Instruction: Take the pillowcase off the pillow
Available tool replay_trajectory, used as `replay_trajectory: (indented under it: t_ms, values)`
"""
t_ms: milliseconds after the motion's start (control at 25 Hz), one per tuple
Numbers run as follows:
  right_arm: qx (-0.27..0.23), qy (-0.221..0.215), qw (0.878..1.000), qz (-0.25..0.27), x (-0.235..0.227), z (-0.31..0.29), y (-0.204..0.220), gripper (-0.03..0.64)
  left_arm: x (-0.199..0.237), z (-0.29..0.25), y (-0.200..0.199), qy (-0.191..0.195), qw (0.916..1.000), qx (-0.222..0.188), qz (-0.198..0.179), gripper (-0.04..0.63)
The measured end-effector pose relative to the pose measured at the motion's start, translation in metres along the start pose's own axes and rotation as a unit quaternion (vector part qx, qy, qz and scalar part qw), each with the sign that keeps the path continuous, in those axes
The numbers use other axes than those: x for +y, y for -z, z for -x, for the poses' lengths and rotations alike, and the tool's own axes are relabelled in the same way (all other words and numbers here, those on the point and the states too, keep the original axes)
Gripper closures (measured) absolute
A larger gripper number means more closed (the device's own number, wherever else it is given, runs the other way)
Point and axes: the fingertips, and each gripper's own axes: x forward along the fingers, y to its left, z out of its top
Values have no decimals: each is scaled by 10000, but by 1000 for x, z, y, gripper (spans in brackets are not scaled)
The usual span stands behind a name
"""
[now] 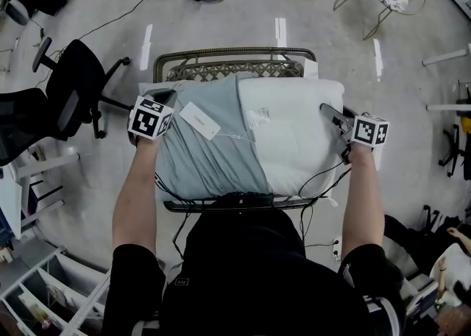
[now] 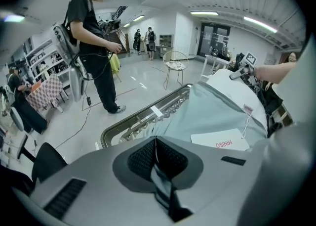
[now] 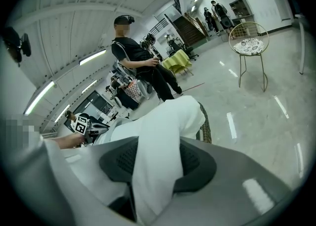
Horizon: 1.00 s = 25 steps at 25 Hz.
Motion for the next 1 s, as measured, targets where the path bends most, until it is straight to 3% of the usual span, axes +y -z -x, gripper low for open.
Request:
replay_trajectory:
  t_ms: [80, 280, 360, 440, 520, 560, 760, 1000]
  values:
    - [-7, 9, 10000, 53, 2, -1, -2, 434, 5, 5, 6, 13, 9998, -65, 168, 589]
    - [-36, 104, 9999, 111, 2, 2, -2, 445, -13, 5, -8, 63, 9997, -149, 157, 588]
    - [-48, 171, 9997, 162, 5, 2, -1, 459, -28, 1, -19, 171, 9996, -204, 42, 588]
    - [-42, 190, 9996, 181, 6, 1, 0, 457, -35, -2, -30, 42, 9994, -276, -201, 584]
    - [-33, 206, 9996, 173, 4, 1, 1, 456, -34, -1, -41, -203, 9985, -427, -287, 456]
    - [-31, 222, 9996, 156, 3, 2, 2, 454, -30, 1, -44, -312, 9979, -514, -233, 442]
    - [-31, 285, 9996, 66, -3, 3, 4, 446, 23, 15, -28, -815, 9905, -827, 734, 434]
    - [4, 367, 9993, 10, -9, 1, 5, 442, 38, -4, 21, -431, 9851, -537, 1575, 429]
